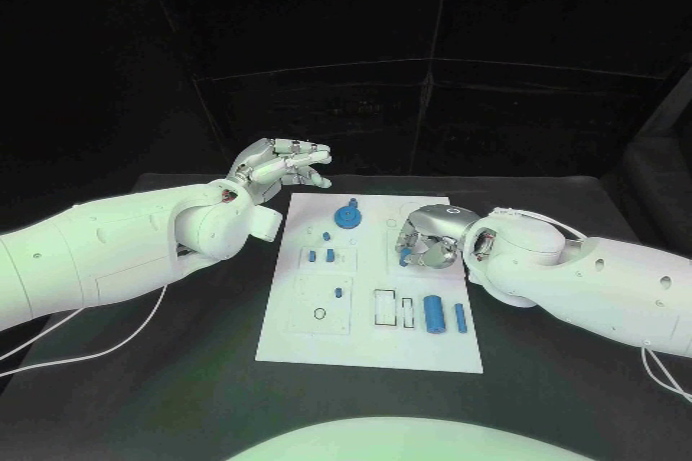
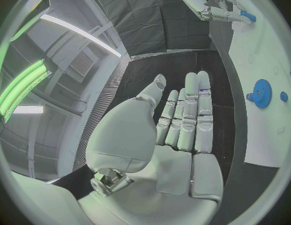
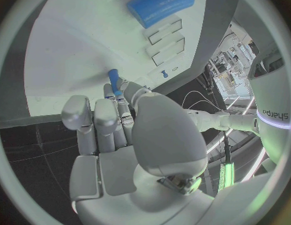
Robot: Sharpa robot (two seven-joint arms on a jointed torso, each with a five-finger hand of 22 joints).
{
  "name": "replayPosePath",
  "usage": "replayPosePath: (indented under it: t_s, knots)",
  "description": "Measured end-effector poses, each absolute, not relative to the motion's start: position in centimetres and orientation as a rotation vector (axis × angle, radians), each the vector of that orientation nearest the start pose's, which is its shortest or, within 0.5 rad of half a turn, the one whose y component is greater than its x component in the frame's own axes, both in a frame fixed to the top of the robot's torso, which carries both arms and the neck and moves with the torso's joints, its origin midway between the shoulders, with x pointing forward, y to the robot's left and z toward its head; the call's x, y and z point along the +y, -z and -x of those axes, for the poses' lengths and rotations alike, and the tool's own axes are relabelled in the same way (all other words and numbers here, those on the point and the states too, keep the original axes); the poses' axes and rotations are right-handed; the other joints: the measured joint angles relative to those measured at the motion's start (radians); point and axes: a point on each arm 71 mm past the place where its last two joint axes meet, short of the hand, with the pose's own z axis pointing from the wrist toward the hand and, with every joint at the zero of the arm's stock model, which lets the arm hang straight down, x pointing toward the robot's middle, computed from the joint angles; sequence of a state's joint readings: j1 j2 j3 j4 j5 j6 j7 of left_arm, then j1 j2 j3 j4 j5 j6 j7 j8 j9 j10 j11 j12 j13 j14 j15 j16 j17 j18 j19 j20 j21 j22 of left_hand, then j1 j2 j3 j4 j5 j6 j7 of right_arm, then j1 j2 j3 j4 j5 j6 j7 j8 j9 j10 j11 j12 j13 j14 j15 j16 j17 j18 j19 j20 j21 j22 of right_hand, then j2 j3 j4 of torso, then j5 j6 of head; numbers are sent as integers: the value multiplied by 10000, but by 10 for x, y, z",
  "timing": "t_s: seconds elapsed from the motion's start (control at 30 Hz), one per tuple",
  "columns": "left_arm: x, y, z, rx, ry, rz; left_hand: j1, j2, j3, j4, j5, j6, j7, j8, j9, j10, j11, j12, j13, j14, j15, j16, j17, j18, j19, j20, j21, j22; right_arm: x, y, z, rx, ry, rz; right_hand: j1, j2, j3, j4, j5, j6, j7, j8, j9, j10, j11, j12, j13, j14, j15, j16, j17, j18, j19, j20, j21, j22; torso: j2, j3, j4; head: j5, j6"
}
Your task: Assemble the parts on the task board
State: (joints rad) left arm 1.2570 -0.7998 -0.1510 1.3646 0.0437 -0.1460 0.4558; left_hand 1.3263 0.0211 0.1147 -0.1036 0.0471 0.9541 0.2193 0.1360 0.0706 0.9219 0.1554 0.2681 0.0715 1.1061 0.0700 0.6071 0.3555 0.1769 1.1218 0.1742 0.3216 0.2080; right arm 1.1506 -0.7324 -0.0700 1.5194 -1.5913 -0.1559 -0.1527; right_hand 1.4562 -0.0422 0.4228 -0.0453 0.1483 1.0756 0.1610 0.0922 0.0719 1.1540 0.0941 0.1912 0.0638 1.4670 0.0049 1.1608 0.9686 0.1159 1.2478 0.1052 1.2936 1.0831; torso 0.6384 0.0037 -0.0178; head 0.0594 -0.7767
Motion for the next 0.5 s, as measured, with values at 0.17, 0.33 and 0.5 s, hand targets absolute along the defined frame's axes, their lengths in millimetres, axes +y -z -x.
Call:
replayPosePath:
  t_s: [0.17, 0.33, 0.5]
  knots:
    - [231, 194, -512, 14426, 15888, 10849, 0, 0, 0, 0, 0, 0, 0, 0, -1, 0, 0, 0, -1, 0, 0, 0, 0, 0, 0, 0, 0, 0, -143, 221, -460, 17791, -6593, 3690, 21, 4, 208, -123, -31, 17, 15, -2, 3, 4, 4, -38, 40, 0, 0, 9, 15, 0, -1, 0, 68, 88, -8, 2, -10, 12, 11]
    - [233, 195, -513, 14416, 15862, 10855, 0, 0, 0, 0, 0, 0, 0, 0, 0, 0, 0, 0, -1, 0, 0, 0, 0, 0, 0, 0, 0, 1, -140, 212, -451, 17261, -7130, 3499, 35, 15, 342, -150, -71, 17, 15, -2, 16, 40, 40, -78, 40, -1, 0, 57, 44, 1, 36, 37, 143, 159, -12, 2, -12, 10, 84]
    - [233, 195, -513, 14416, 15855, 10855, 0, 0, 0, 0, 0, 0, 0, 0, -1, -36, -36, 0, -1, 0, 0, 0, 0, 0, 0, 0, 0, -9, -131, 203, -439, 16843, -7860, 3340, 47, 3, 372, -152, -41, 16, 15, -3, -5, 40, 40, -109, 39, -1, 1, 65, 82, 1, 36, 37, 143, 211, -20, -6, -12, -23, 110]
